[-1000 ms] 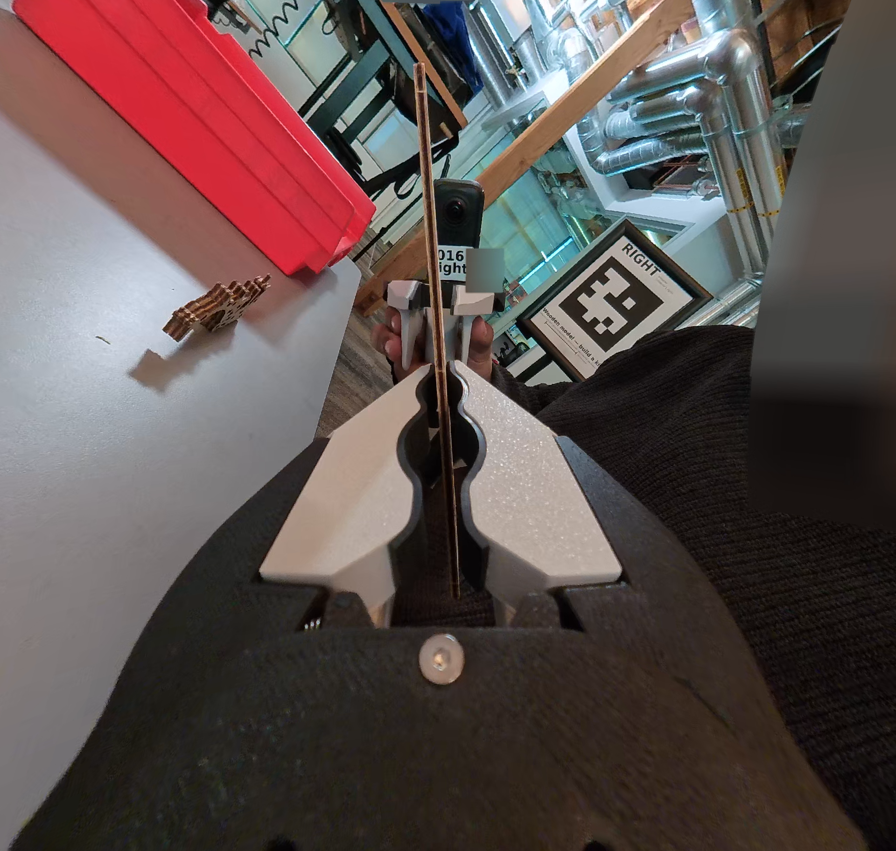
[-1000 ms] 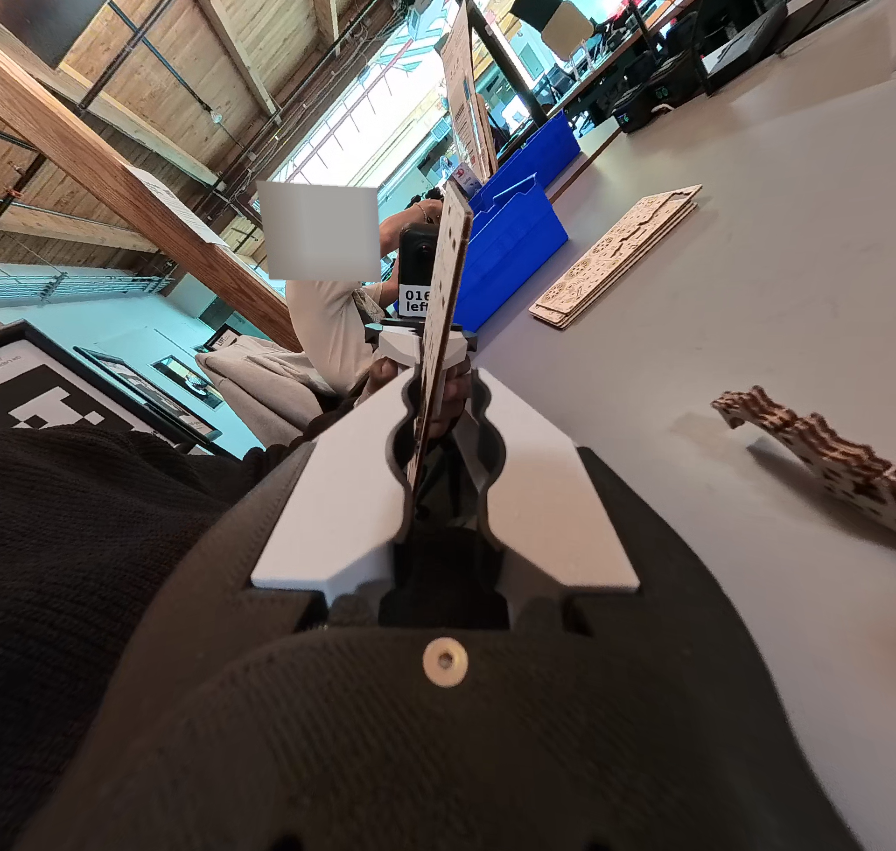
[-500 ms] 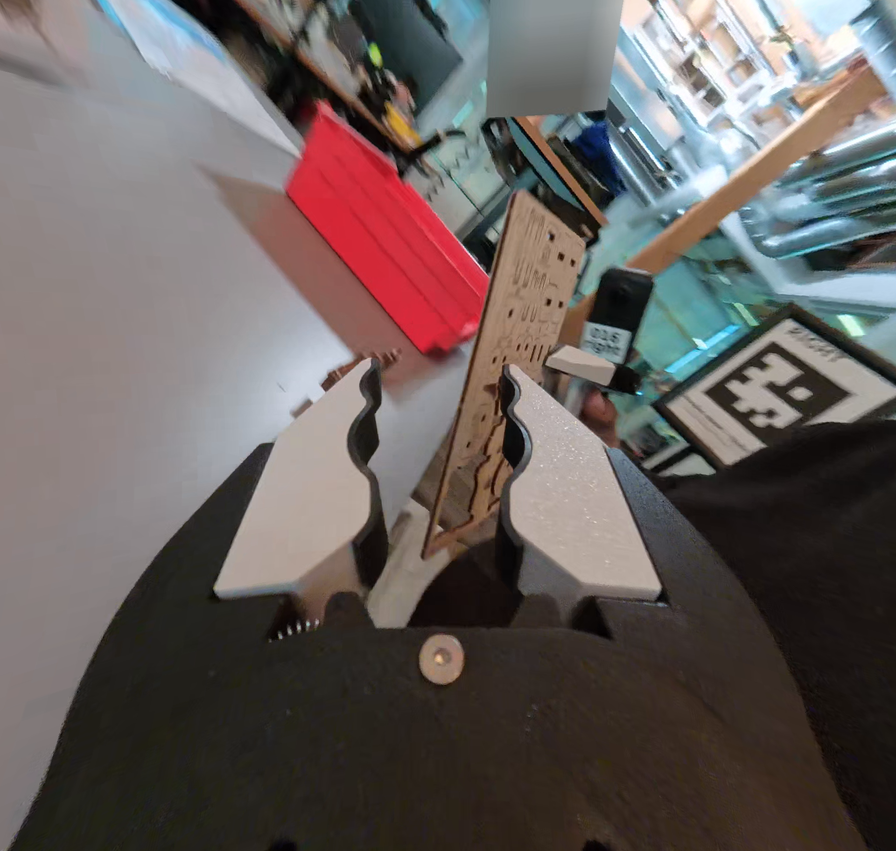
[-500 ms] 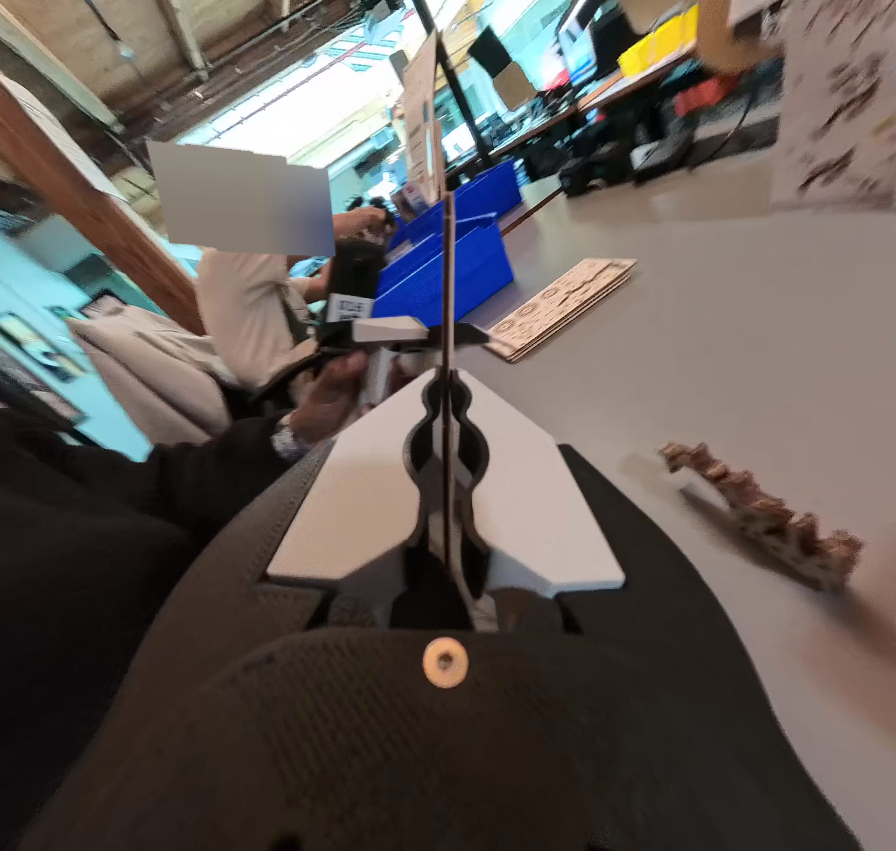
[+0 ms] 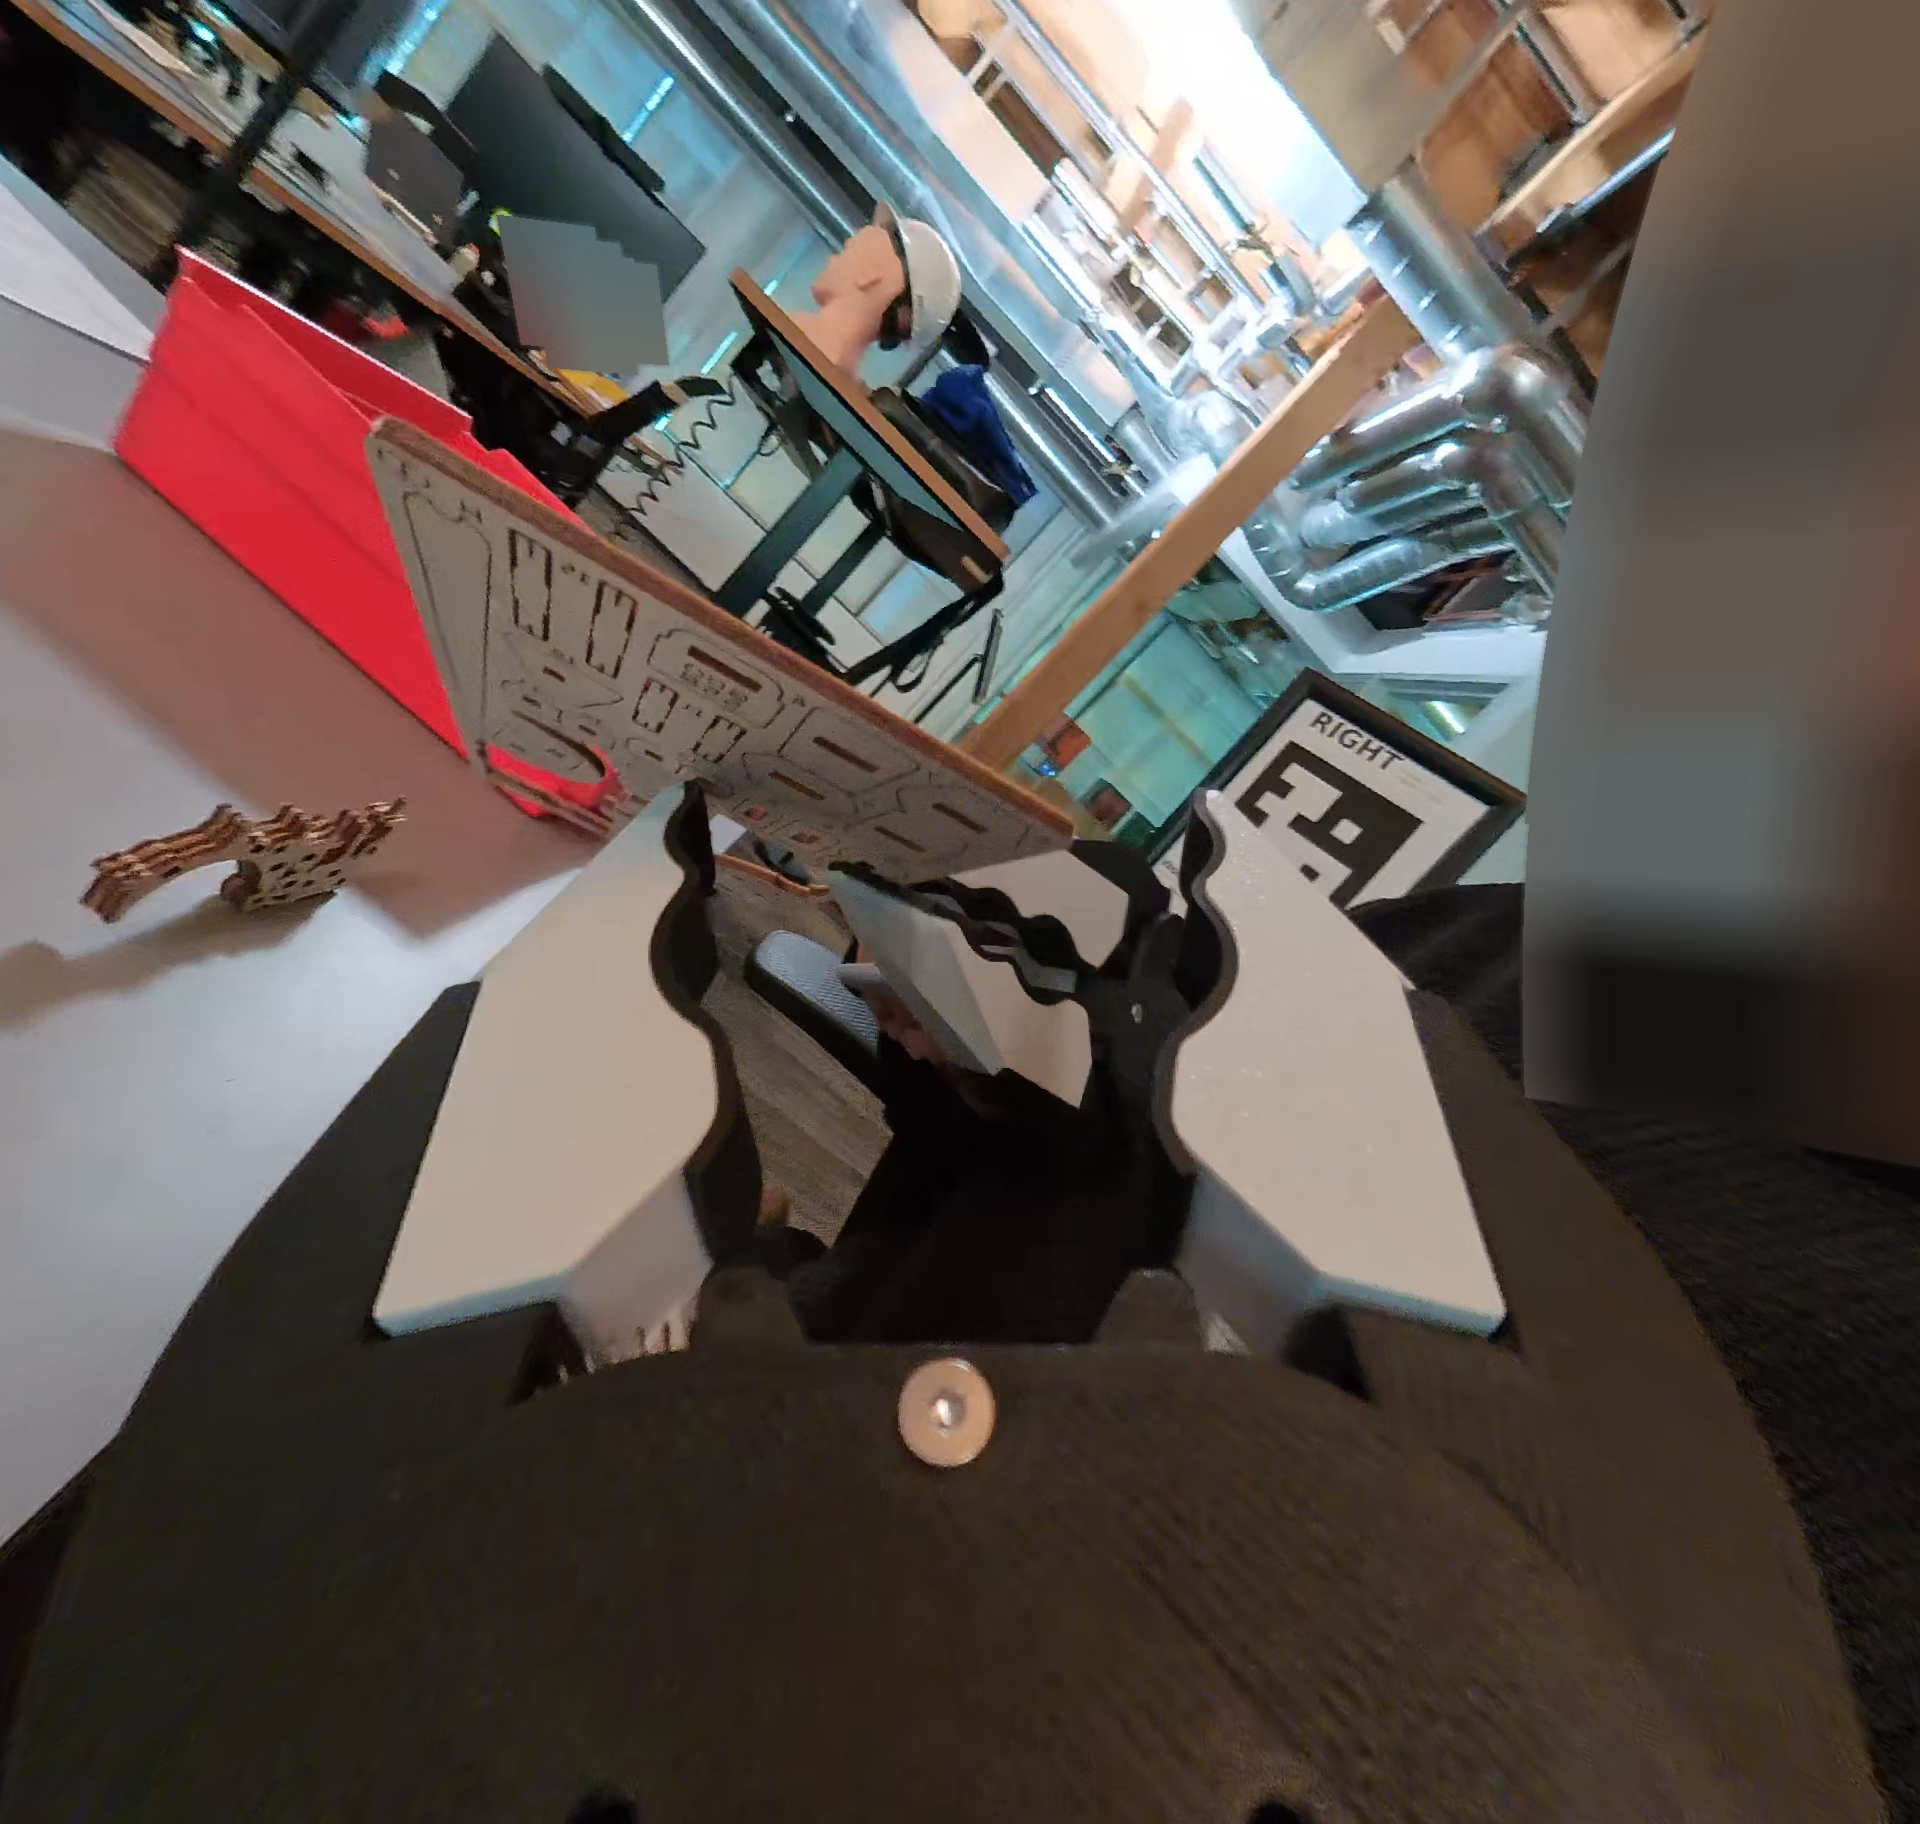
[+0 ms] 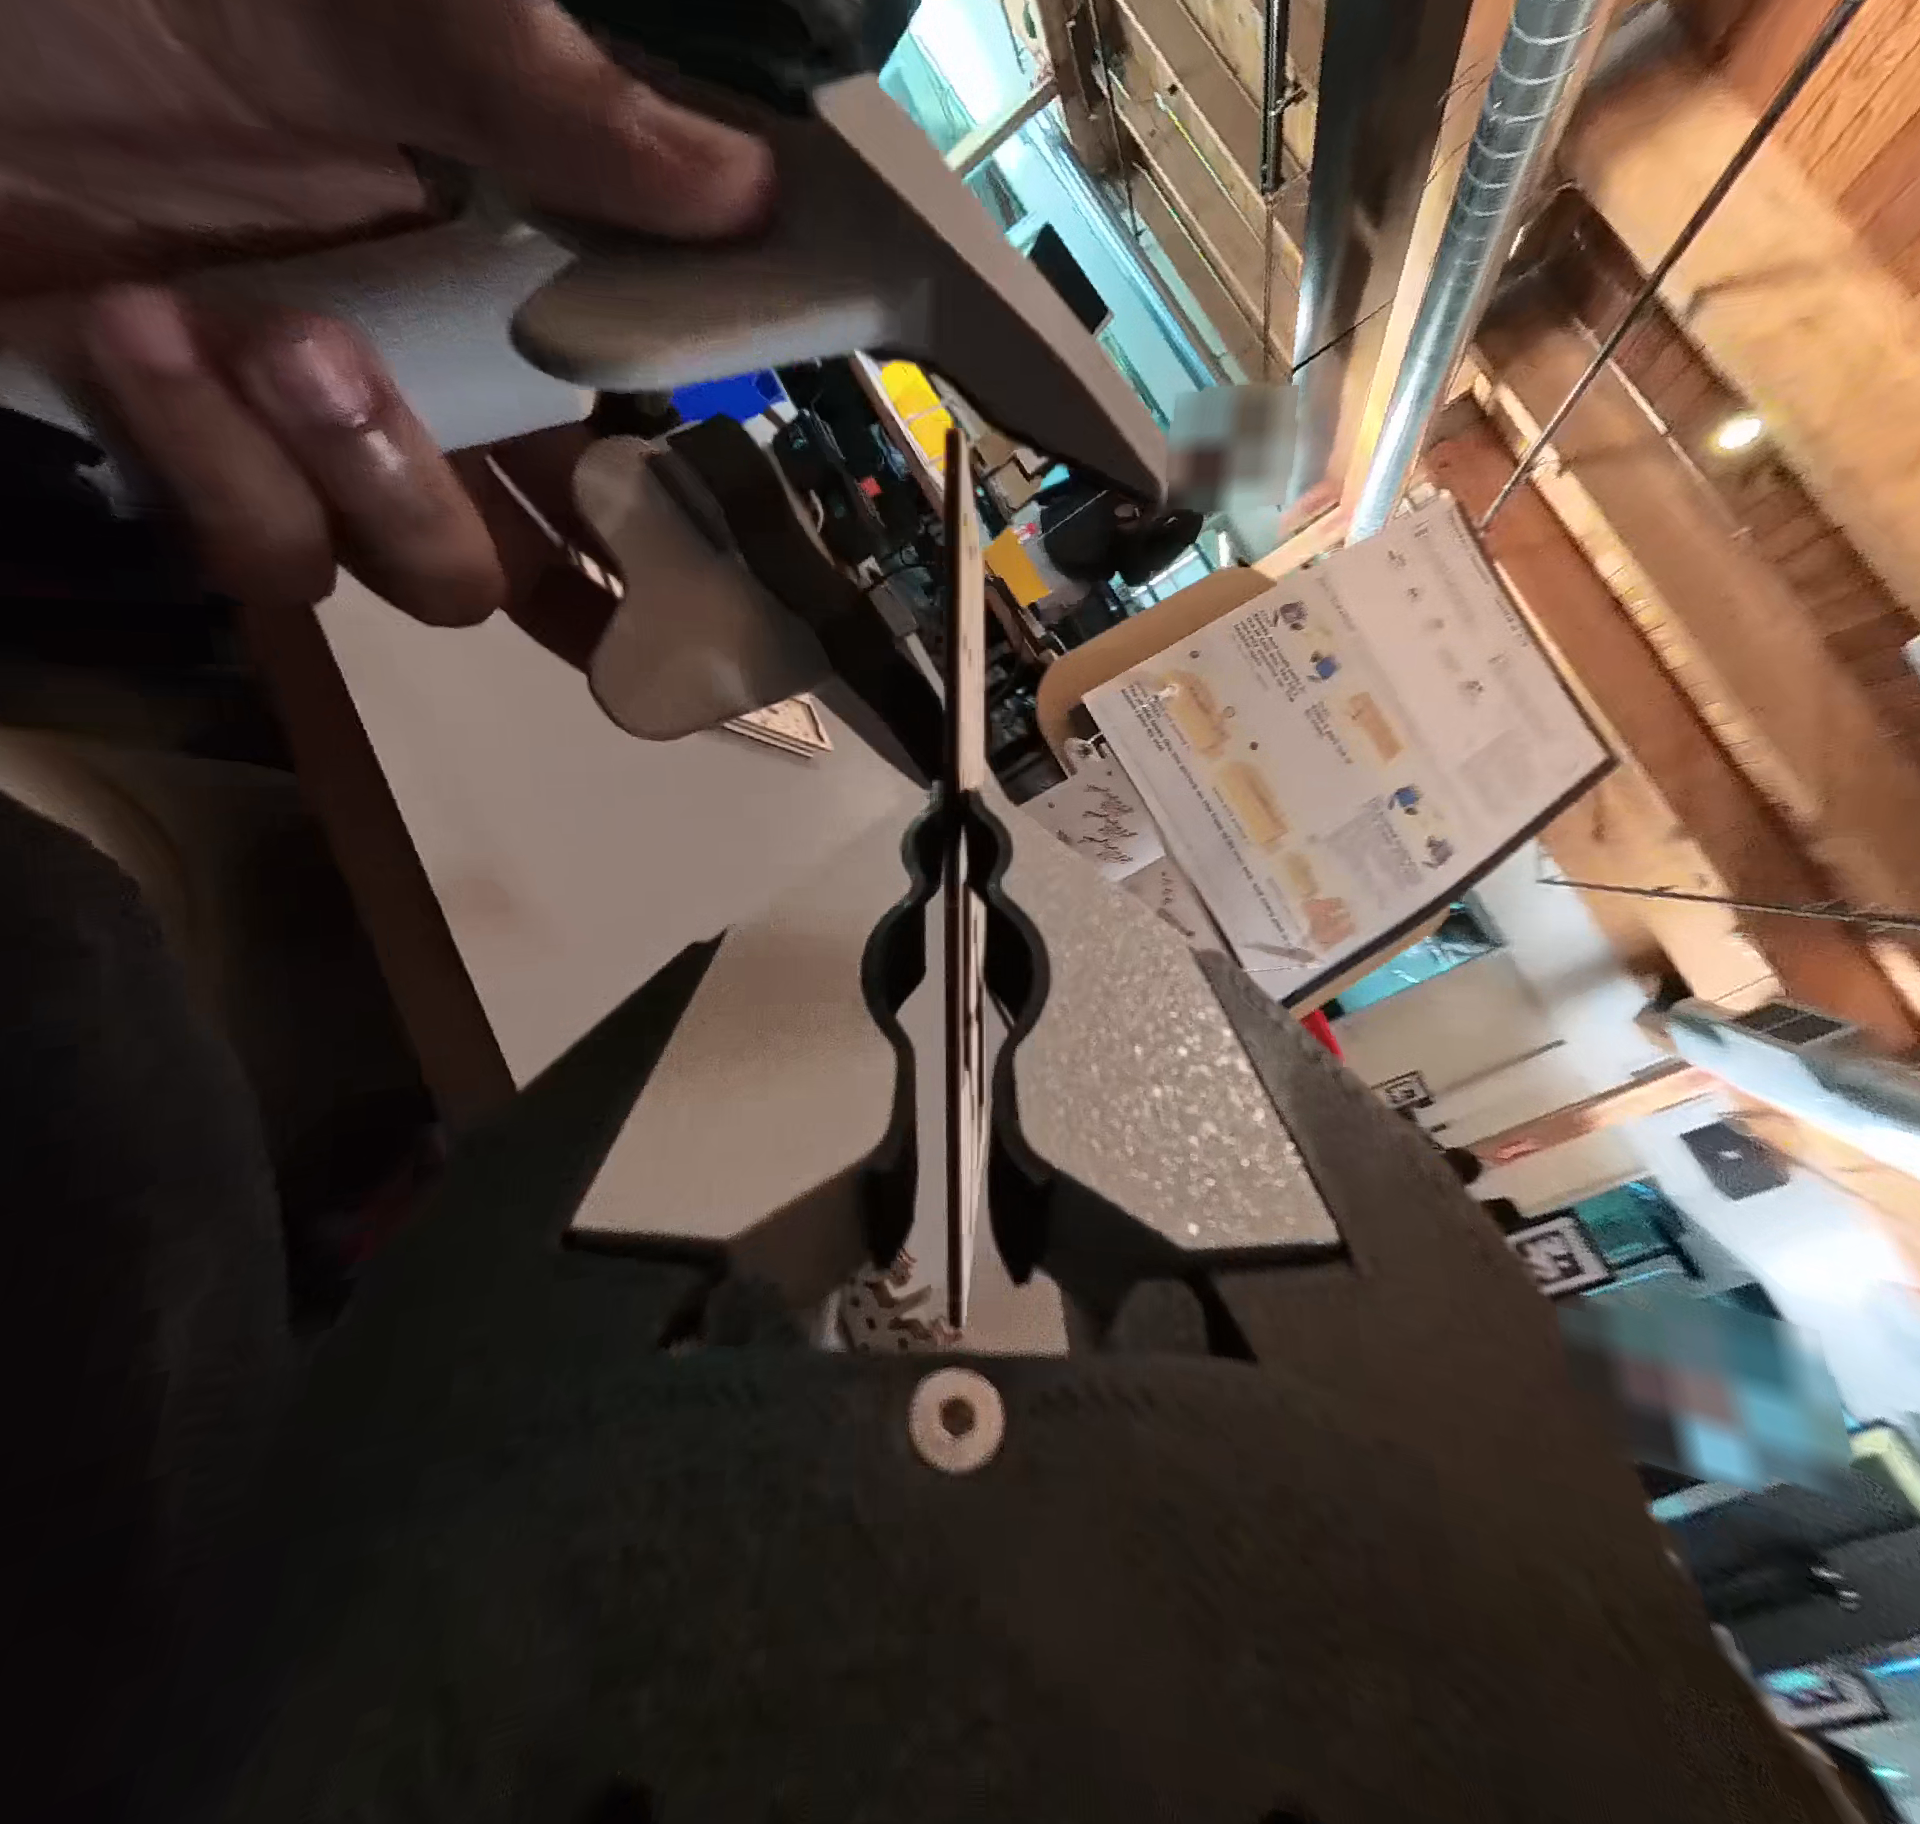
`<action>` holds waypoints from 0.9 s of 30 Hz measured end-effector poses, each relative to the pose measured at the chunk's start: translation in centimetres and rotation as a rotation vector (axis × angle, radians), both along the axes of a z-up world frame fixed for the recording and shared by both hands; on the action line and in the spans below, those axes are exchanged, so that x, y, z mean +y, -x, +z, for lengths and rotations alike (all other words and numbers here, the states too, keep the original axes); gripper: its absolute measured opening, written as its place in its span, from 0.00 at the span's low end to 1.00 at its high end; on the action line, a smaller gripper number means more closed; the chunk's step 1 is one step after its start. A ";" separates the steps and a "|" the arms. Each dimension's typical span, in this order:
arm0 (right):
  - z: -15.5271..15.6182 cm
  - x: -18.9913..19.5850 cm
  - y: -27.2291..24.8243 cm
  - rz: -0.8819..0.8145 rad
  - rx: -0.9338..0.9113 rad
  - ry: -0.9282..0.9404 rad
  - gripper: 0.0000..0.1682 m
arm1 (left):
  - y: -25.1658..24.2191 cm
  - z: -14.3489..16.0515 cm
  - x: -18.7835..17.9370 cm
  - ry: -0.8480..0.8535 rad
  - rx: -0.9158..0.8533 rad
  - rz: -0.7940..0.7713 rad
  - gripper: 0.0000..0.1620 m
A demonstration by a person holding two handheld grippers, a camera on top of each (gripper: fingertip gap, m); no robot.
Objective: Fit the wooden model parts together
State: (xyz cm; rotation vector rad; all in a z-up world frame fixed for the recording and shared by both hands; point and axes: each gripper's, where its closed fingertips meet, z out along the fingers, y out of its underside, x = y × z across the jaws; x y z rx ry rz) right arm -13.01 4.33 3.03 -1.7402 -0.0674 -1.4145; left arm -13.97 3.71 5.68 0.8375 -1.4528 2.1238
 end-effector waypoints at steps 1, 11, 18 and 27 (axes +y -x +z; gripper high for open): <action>-0.2 0.1 0.0 -0.009 -0.015 0.024 0.01 | -0.1 -0.3 0.0 -0.014 0.000 0.018 0.53; -1.1 1.1 1.4 0.040 -0.005 0.076 0.05 | -1.2 -1.7 0.5 0.022 0.041 0.075 0.12; -2.3 1.5 1.2 0.063 0.041 0.088 0.07 | -1.7 -2.7 0.6 0.015 0.063 0.068 0.00; -3.3 1.7 1.0 0.092 0.101 0.067 0.04 | -2.5 -3.3 1.1 0.013 0.088 0.075 0.00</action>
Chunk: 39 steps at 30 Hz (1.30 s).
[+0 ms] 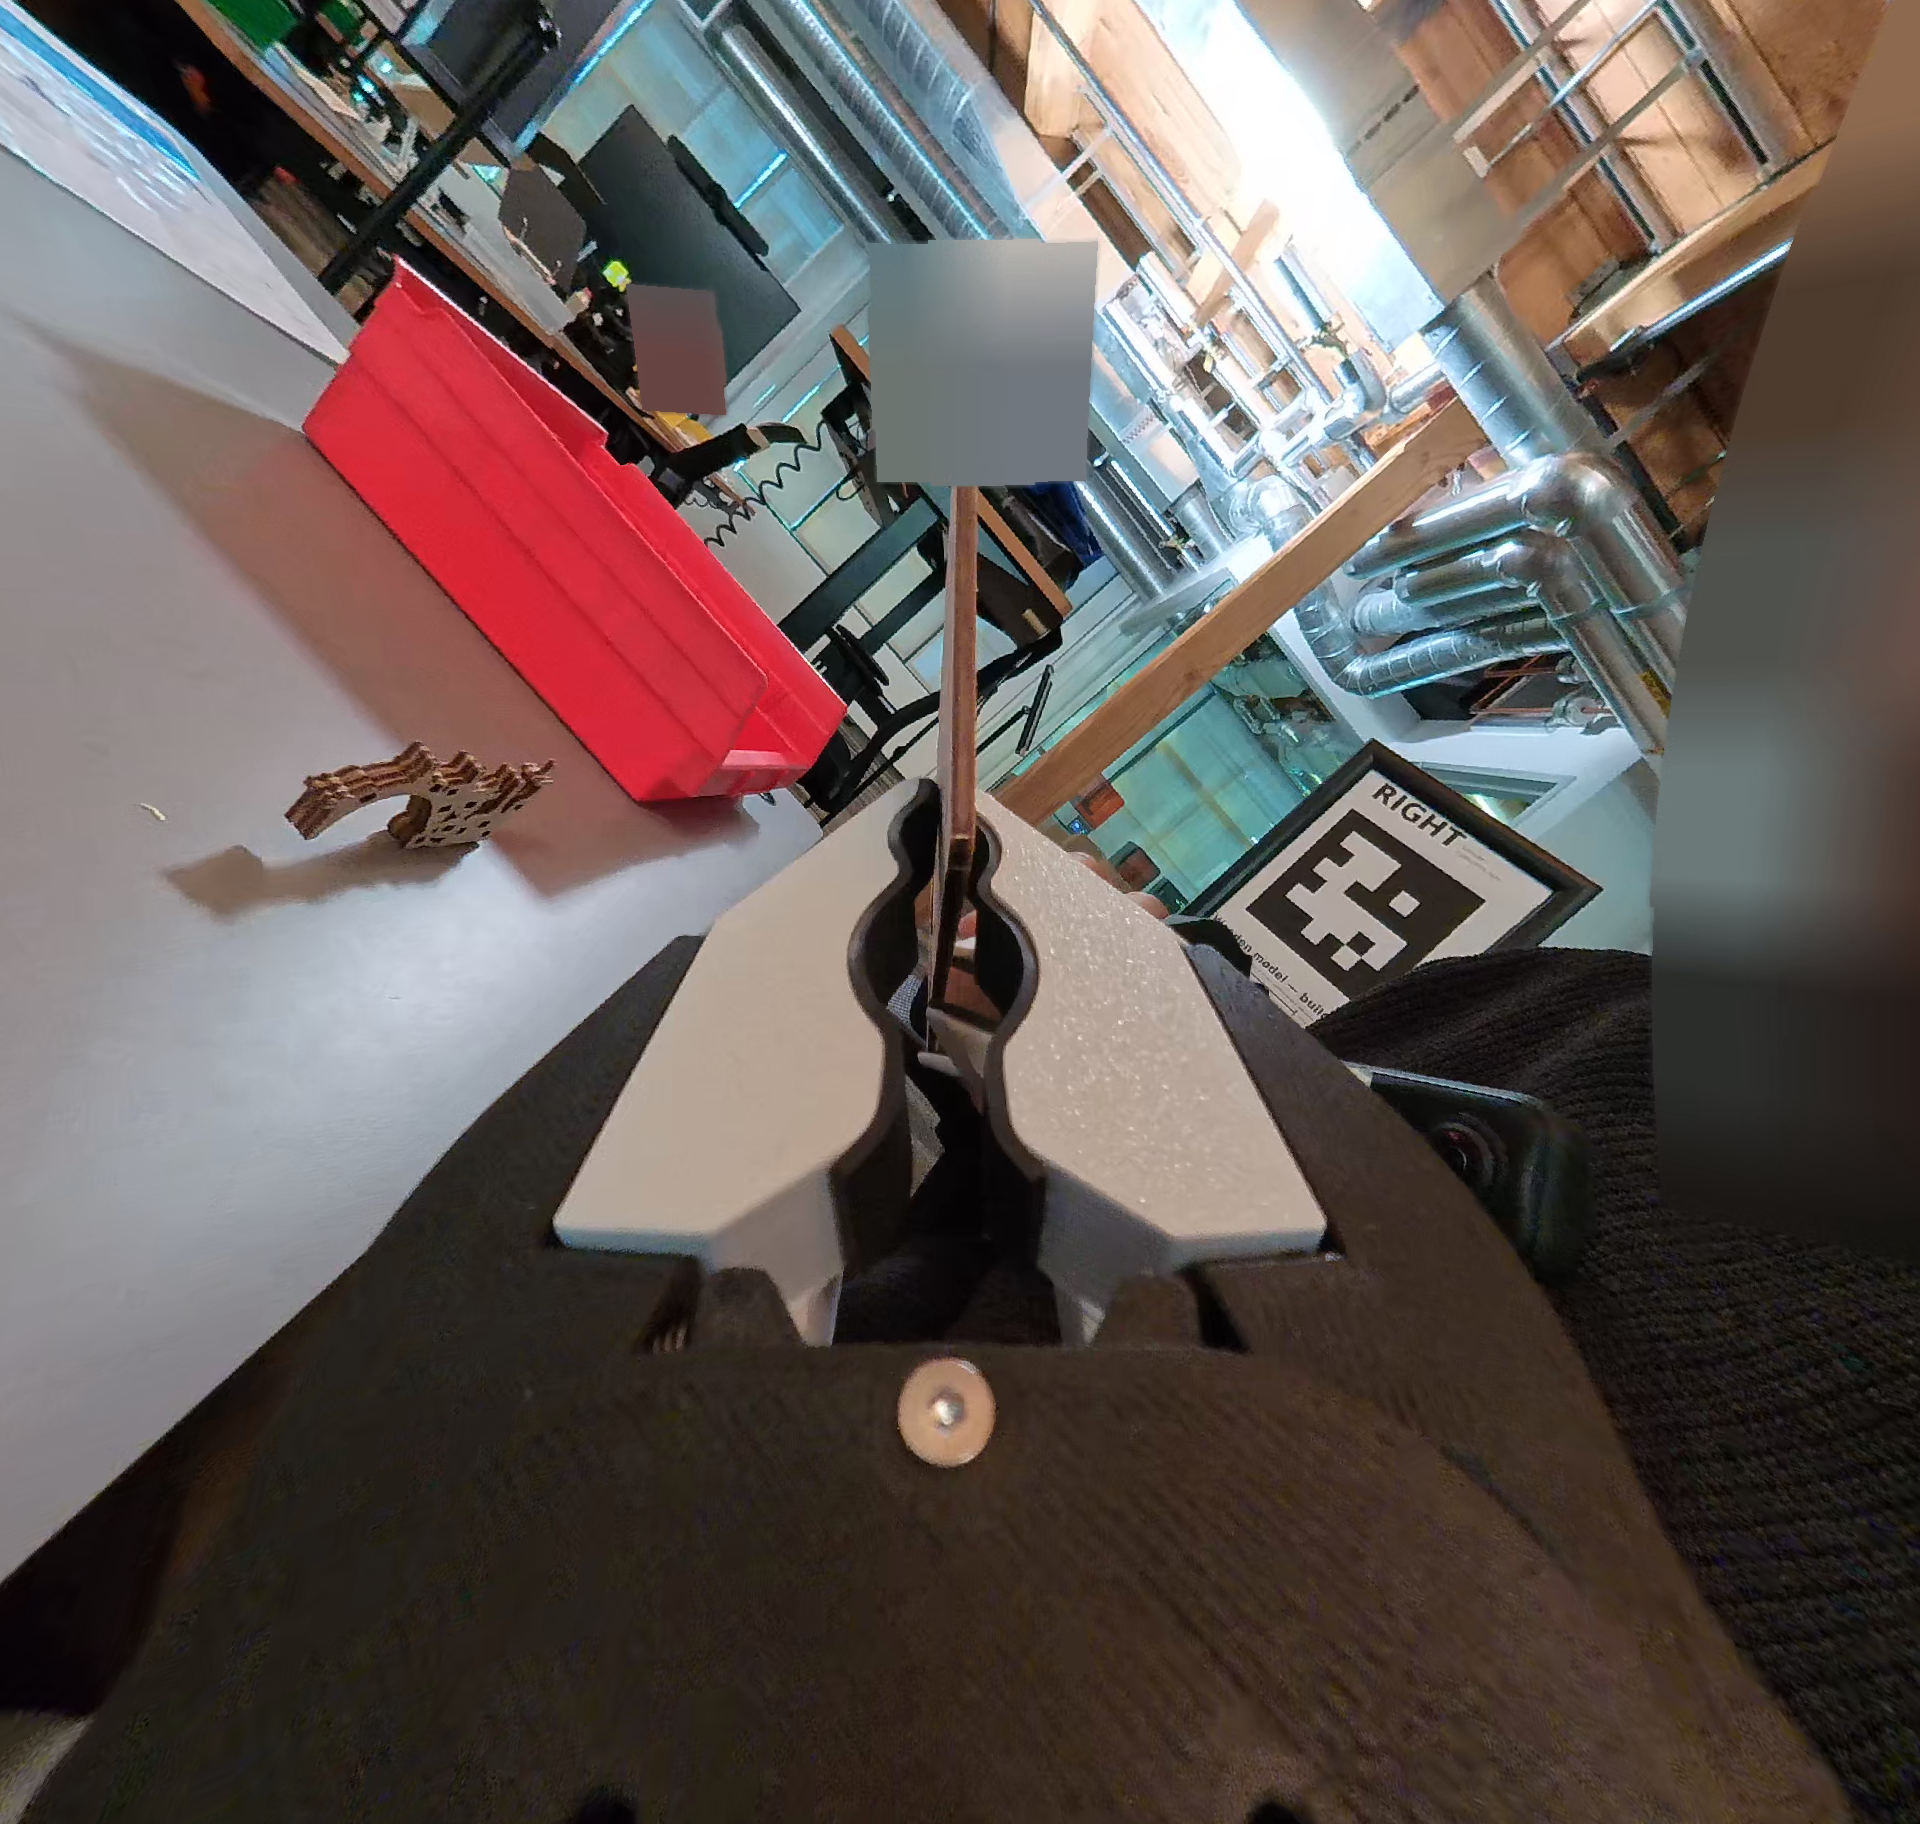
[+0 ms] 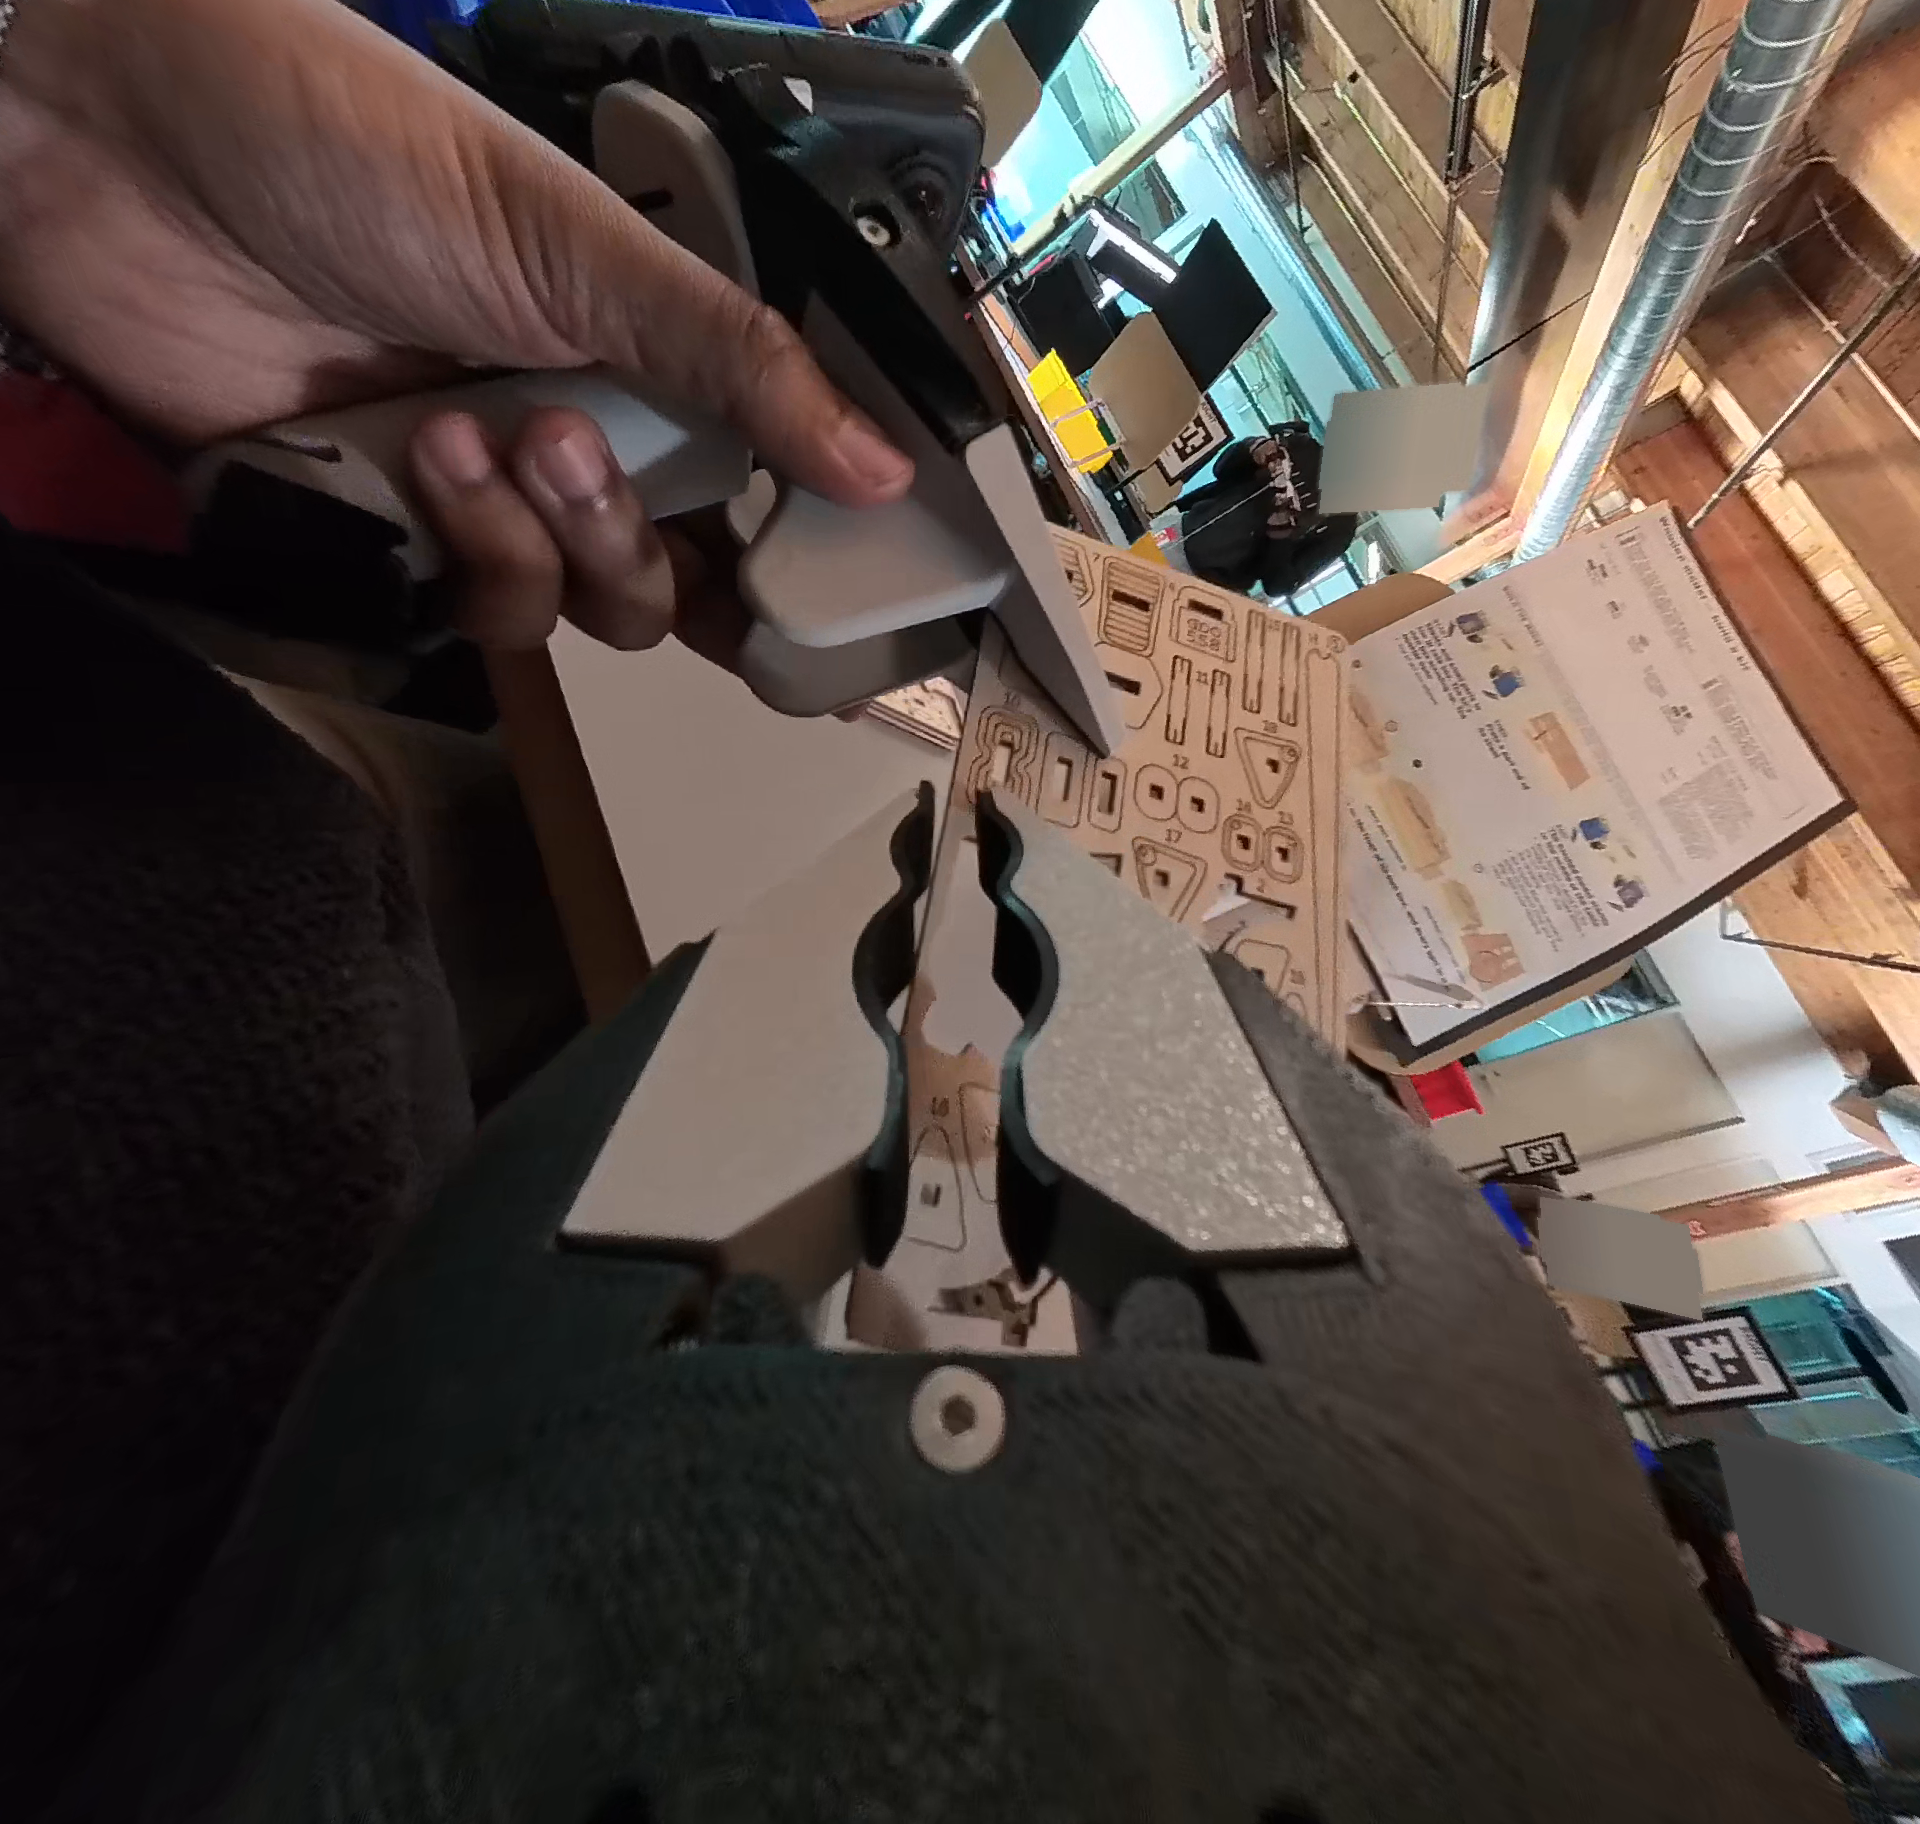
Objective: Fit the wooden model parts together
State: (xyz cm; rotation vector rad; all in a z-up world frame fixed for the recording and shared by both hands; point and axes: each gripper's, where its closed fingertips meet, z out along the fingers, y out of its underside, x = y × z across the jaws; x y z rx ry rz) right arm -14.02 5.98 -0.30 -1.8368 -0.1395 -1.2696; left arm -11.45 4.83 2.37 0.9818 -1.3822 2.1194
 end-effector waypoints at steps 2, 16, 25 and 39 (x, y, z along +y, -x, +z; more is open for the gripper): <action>-0.1 0.0 0.0 0.008 0.020 -0.014 0.04 | -0.2 0.0 0.2 0.001 0.001 0.004 0.00; 1.7 -4.3 -4.5 -0.034 0.489 -0.476 0.20 | -0.6 -2.9 0.5 -0.207 -0.009 -0.100 0.00; -1.5 -3.1 -3.6 0.203 1.234 -0.729 0.06 | -1.1 -2.5 1.0 -0.115 0.012 -0.105 0.00; -0.8 -3.3 -4.0 0.333 1.502 -1.048 0.00 | -1.4 -2.5 1.1 0.044 0.092 -0.148 0.15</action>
